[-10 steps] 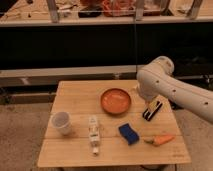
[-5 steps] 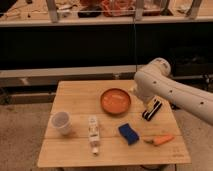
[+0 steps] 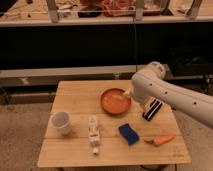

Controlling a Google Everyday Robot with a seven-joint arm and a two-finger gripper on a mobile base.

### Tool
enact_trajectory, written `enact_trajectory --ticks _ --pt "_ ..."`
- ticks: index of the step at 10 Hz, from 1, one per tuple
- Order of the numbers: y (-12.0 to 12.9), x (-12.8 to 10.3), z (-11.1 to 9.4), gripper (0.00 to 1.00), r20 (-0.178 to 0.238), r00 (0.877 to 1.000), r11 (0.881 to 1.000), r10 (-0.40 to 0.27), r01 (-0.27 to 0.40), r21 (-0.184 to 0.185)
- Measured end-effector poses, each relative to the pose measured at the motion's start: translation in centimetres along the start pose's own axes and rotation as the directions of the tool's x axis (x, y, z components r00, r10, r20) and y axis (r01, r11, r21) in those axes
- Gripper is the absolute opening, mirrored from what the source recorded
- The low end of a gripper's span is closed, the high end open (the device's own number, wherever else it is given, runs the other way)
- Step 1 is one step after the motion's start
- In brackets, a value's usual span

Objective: Pick up the ceramic bowl

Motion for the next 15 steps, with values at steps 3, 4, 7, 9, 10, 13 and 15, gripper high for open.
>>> enact_trajectory --ticks 3,4,7,9,10,13,15 --pt "-0.4 -0.3 2.7 0.8 0.02 0.998 0.998 -0.057 0.056 0.016" --pt "-0.6 -0.4 3.3 0.8 0.025 0.997 0.997 -0.078 0.077 0.021" --pt "-0.8 -0.1 4.5 0.8 0.032 0.994 0.994 -0.108 0.107 0.036" --pt "-1.0 0.3 6.3 0.8 0.038 0.991 0.99 -0.132 0.13 0.048" --pt "-1.3 0.7 6.7 0.8 0.039 0.989 0.989 -0.142 0.14 0.053" --pt "-1.4 1.0 7.2 0.8 0.042 0.985 0.985 -0.165 0.162 0.062" --pt "-1.6 1.0 8.4 0.8 0.048 0.983 0.982 -0.179 0.176 0.07"
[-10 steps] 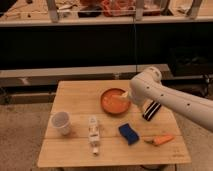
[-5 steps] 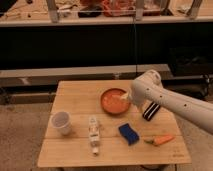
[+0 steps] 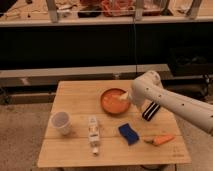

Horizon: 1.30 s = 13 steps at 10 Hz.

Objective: Pick up the ceramic bowl

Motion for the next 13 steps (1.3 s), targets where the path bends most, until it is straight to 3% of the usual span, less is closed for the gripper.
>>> enact_trajectory --ticks 7,13 --pt "-0.2 0.4 2.5 0.8 0.017 0.999 0.999 -0.051 0.051 0.016" --pt "-0.1 0.3 3.3 0.8 0.035 0.998 0.998 -0.059 0.059 0.011"
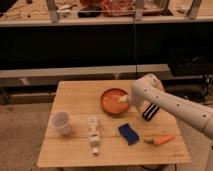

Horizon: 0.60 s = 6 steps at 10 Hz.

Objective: Pick up the ceramic bowl

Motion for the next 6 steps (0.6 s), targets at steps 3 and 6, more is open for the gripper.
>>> enact_trajectory --ticks 3,6 --pt "0.16 -0.05 0.34 0.8 0.01 1.0 1.0 -0.004 0.004 -0.006" --pt "0.37 -0.19 0.79 0.8 0.024 1.0 1.0 -0.006 0.007 -0.015"
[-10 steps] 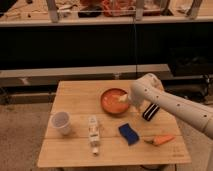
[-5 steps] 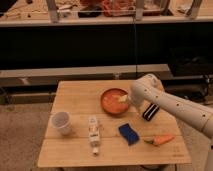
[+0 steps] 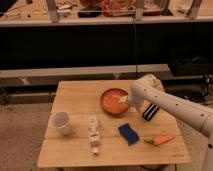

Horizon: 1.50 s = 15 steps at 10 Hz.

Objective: Pick up the ceramic bowl

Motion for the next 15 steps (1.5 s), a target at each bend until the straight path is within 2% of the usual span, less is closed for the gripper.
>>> enact_trajectory --ticks 4,7,10,11,12,13,15 --pt "0.3 -0.1 0.5 0.72 0.022 1.0 1.0 -0.011 0.012 -0.016" --pt "0.1 -0.3 0.7 0.59 0.032 0.999 1.0 -0.021 0.021 -0.02" --pt "0.3 -0.4 0.8 0.31 0.041 0.999 0.999 -0.035 0.036 -0.02" --pt "0.2 -0.5 0.8 0.17 0.038 0.998 0.999 -0.042 0.042 -0.017" --pt "0.1 -0.5 0.6 0.09 0.034 0.998 0.999 -0.045 0.046 -0.015" --pt "0.0 -0.4 0.2 0.04 0.031 0.998 0.999 -0.048 0.048 -0.016" --pt "-0.5 -0.2 -1.9 0.02 0.029 0.998 0.998 -0.065 0.065 -0.017"
